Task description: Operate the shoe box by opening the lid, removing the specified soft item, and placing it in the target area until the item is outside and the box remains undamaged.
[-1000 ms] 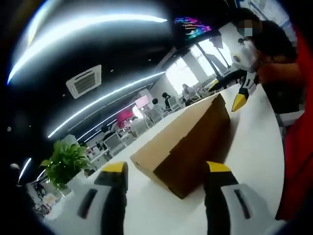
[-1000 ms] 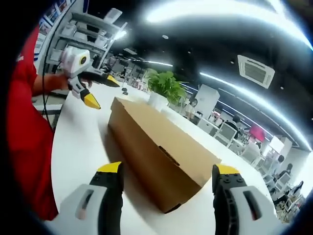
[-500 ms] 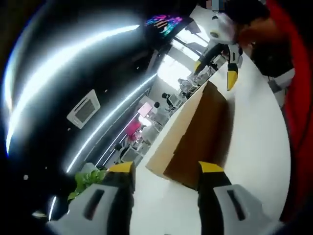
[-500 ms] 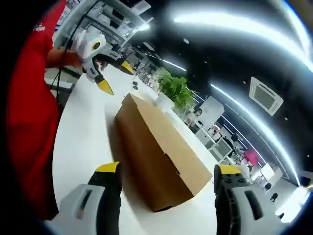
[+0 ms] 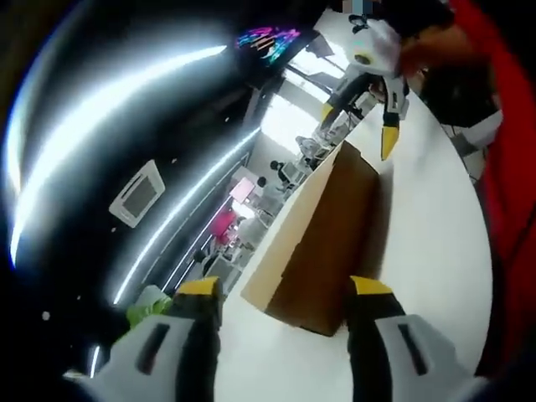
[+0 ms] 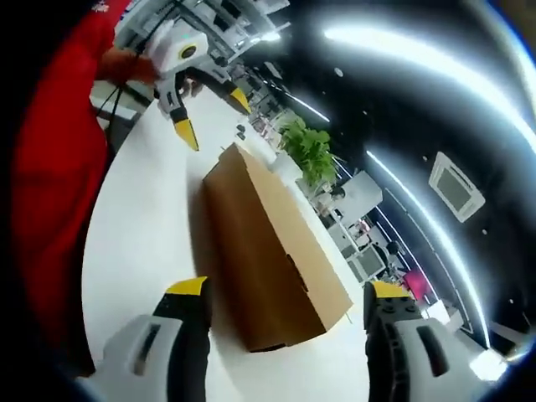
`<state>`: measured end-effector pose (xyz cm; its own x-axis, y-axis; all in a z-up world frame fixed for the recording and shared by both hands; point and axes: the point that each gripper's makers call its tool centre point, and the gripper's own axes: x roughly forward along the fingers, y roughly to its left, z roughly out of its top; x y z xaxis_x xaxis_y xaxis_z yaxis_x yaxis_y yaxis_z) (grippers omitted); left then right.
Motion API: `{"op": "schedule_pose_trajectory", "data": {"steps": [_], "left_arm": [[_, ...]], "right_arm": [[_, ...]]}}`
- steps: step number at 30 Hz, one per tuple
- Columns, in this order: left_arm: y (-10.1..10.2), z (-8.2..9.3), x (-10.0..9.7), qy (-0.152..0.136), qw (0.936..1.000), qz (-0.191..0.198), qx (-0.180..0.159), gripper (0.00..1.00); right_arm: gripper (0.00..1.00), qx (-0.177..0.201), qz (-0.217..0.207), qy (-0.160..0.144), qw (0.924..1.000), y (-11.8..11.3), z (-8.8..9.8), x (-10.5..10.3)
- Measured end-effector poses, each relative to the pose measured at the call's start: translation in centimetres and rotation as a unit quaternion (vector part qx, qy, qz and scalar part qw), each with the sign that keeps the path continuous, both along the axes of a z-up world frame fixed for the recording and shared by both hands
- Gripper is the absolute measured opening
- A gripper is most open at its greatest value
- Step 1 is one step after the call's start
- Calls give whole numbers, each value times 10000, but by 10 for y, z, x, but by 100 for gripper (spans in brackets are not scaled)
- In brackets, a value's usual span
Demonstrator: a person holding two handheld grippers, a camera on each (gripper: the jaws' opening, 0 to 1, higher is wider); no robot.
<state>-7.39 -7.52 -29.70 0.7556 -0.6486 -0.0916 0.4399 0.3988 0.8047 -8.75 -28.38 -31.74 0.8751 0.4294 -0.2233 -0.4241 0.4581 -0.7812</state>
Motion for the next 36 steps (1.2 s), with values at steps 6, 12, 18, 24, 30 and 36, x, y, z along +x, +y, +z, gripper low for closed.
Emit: {"op": "schedule_pose_trajectory", "data": {"steps": [6, 12, 18, 24, 30, 36], "left_arm": [[7, -12, 9, -137, 9996, 158, 175, 58], [8, -24, 17, -251, 9988, 275, 308, 56], [12, -24, 19, -167, 9991, 373, 147, 55], [14, -25, 21, -239, 9986, 403, 231, 53], [13, -31, 26, -347, 9976, 443, 397, 53], [11, -37, 32, -274, 9976, 475, 422, 56]], "right_arm": [[75, -443, -137, -156, 9988, -2, -5, 2], [63, -574, -337, -18, 9978, -8, -11, 3], [61, -684, -378, -78, 9969, -7, -10, 3], [65, -936, -326, -242, 9948, -6, -13, 3], [59, -1202, -369, -390, 9913, -10, -17, 6], [60, -1481, -405, -394, 9874, -13, -22, 11]]}}
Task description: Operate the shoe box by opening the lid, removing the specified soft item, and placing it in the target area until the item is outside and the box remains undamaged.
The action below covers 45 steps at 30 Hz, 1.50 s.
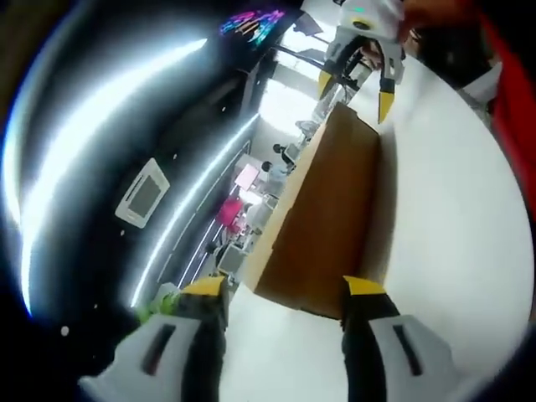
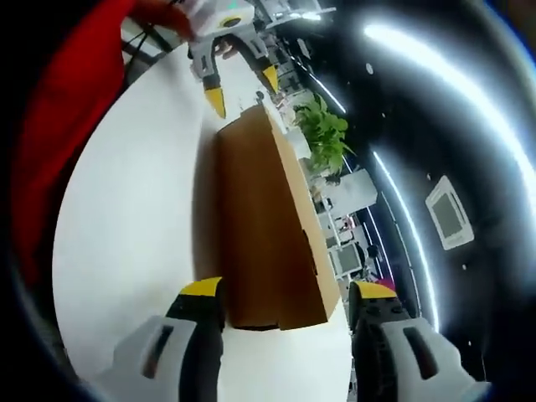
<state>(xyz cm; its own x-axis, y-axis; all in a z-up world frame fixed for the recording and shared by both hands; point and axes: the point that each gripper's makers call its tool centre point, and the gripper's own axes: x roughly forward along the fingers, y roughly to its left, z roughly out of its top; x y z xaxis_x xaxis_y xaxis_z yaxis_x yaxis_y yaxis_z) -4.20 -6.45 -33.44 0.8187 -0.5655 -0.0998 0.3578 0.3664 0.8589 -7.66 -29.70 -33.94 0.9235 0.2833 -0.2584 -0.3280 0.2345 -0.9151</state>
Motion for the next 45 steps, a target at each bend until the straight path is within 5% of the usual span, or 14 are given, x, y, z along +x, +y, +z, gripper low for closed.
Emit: {"op": "schedule_pose_trajectory", "data": {"steps": [10, 29, 45], "left_arm": [[-11, -5, 7, -68, 9997, -19, 223, 57], [-2, -20, 26, -228, 9985, 285, 397, 57], [0, -19, 23, -260, 9976, 344, 542, 51]], "right_arm": [[60, -249, -27, -99, 9996, -1, -8, 10], [62, -631, -80, -168, 9978, -2, -19, 26], [48, -796, 34, -102, 9968, -3, -12, 28]]}}
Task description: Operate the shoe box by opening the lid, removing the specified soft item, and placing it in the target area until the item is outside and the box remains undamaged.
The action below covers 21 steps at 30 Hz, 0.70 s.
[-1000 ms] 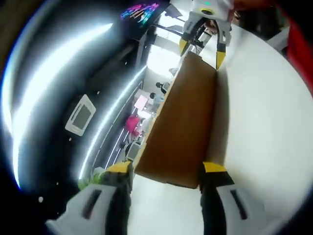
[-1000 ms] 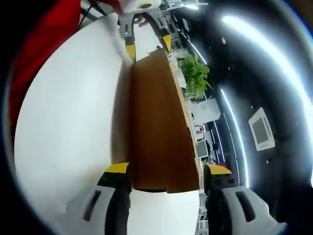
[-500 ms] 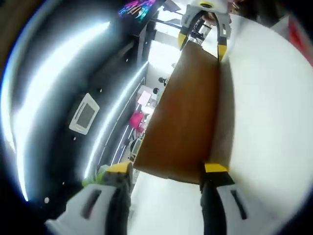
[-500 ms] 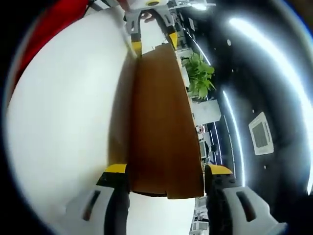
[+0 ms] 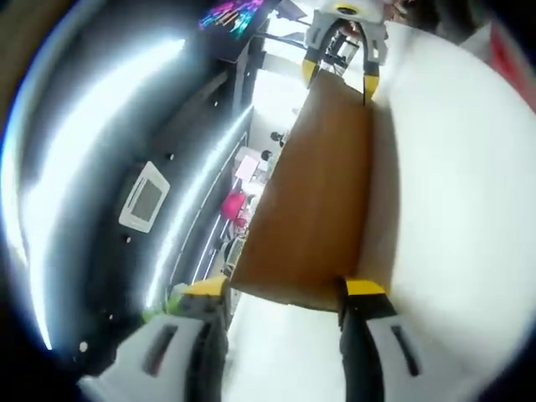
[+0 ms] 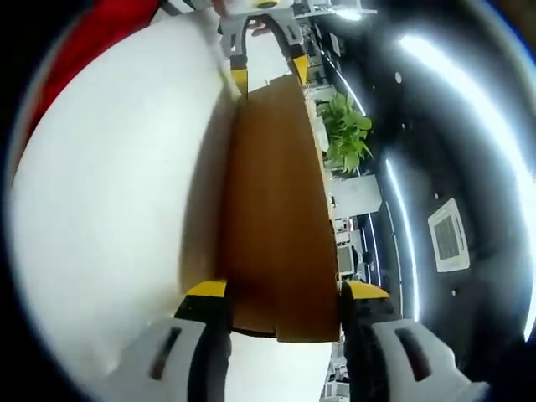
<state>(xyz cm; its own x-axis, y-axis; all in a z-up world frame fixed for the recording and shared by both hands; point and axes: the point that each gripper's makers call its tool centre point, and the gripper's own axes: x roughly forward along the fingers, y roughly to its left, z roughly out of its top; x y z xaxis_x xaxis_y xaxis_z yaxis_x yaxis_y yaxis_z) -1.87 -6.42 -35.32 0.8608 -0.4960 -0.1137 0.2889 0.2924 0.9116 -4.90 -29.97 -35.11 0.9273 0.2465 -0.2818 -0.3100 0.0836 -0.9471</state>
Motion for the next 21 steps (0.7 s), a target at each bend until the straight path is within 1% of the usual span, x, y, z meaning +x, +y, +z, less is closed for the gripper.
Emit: {"op": "schedule_pose_trajectory", "data": {"steps": [2, 3, 4, 5, 6, 7, 8, 9, 10, 11, 12, 13, 14, 15, 17, 18, 19, 20, 21], "left_arm": [[1, 3, -1, 29, 10000, 17, 43, 48], [2, 5, -1, 47, 10000, 23, 17, 46], [3, 7, -2, 55, 10000, 36, -14, 43], [4, 9, -3, 51, 10000, 52, -68, 40], [6, 11, -3, 138, 9994, 127, -278, 37], [6, 13, -4, 192, 9990, 152, -376, 34], [8, 16, -4, 305, 9977, 212, -574, 30], [11, 17, -4, 328, 9977, 260, -541, 27], [12, 10, -4, 543, 9969, 313, -486, 22], [14, 4, -3, 663, 9957, 375, -520, 17], [14, 4, -2, 613, 9960, 393, -526, 13], [17, -1, -2, 545, 9973, 437, -235, 9], [15, 0, -2, 363, 9986, 381, -15, 9], [15, 3, -2, 169, 9990, 381, 134, 9], [15, 2, -4, 188, 9987, 464, 83, 11], [13, 10, -5, -75, 9995, 300, 68, 15], [14, 15, -5, -224, 9992, 262, 186, 20], [10, 22, -8, -433, 9988, 71, 204, 27], [9, 21, -10, -371, 9991, 16, 228, 32]], "right_arm": [[43, 59, -15, 48, 10000, 0, 4, -1], [40, 93, -19, 46, 9999, 1, 6, -1], [38, 228, -27, 81, 9997, 1, 9, -2], [35, 281, -2, 111, 9995, 1, 11, -3], [33, 328, 15, 153, 9993, 1, 13, -3], [32, 406, 6, 182, 9990, 1, 14, -4], [31, 431, 26, 197, 9989, 2, 16, -4], [30, 358, 21, 208, 9991, 2, 15, -4], [30, 278, 37, 180, 9994, 3, 14, -4], [30, 306, 10, 212, 9993, 3, 14, -4], [30, 309, 9, 224, 9993, 3, 16, -4], [30, 322, 0, 249, 9992, 4, 17, -4], [30, 316, -2, 262, 9992, 4, 18, -4], [30, 310, -7, 273, 9991, 3, 18, -4], [30, 276, 5, 296, 9992, 4, 16, -4], [30, 266, 21, 294, 9992, 4, 16, -4], [30, 287, 27, 290, 9992, 4, 16, -4], [30, 309, 28, 294, 9991, 4, 16, -5], [30, 302, 22, 296, 9991, 4, 15, -4]]}}
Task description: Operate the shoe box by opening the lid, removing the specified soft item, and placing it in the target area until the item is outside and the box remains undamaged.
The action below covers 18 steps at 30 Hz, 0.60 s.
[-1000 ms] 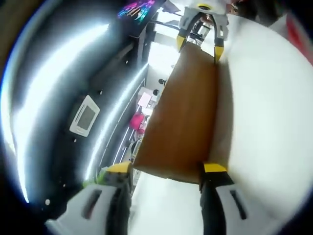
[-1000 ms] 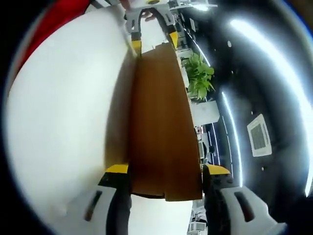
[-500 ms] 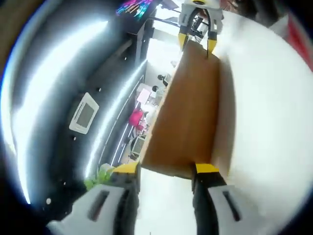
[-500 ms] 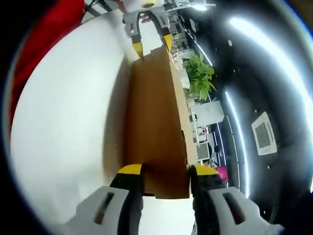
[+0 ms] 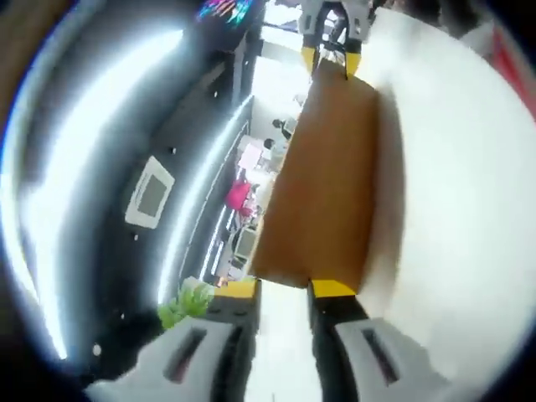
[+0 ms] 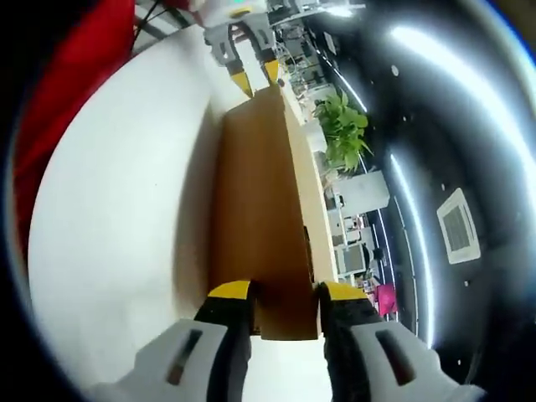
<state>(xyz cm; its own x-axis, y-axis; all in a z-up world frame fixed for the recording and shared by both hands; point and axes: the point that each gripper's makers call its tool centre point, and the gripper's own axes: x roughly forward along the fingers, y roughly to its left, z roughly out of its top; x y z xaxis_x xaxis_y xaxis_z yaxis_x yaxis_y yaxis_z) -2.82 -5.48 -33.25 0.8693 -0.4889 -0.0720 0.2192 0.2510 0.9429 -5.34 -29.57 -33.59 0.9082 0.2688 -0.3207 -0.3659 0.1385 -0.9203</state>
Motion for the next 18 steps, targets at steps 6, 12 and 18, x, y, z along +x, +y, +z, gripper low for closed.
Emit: {"op": "schedule_pose_trajectory", "data": {"steps": [6, 12, 18], "left_arm": [[-14, 1, 3, -115, 9999, -57, 80, 44], [-18, 5, 8, -24, 9997, -102, 205, 40], [-17, 0, 8, 285, 9996, -46, 48, 30]], "right_arm": [[30, 45, -55, -14, 10000, 0, -2, 1], [30, 25, -25, -6, 10000, 0, -1, 3], [30, 122, -113, -21, 9999, 0, -1, 2]]}}
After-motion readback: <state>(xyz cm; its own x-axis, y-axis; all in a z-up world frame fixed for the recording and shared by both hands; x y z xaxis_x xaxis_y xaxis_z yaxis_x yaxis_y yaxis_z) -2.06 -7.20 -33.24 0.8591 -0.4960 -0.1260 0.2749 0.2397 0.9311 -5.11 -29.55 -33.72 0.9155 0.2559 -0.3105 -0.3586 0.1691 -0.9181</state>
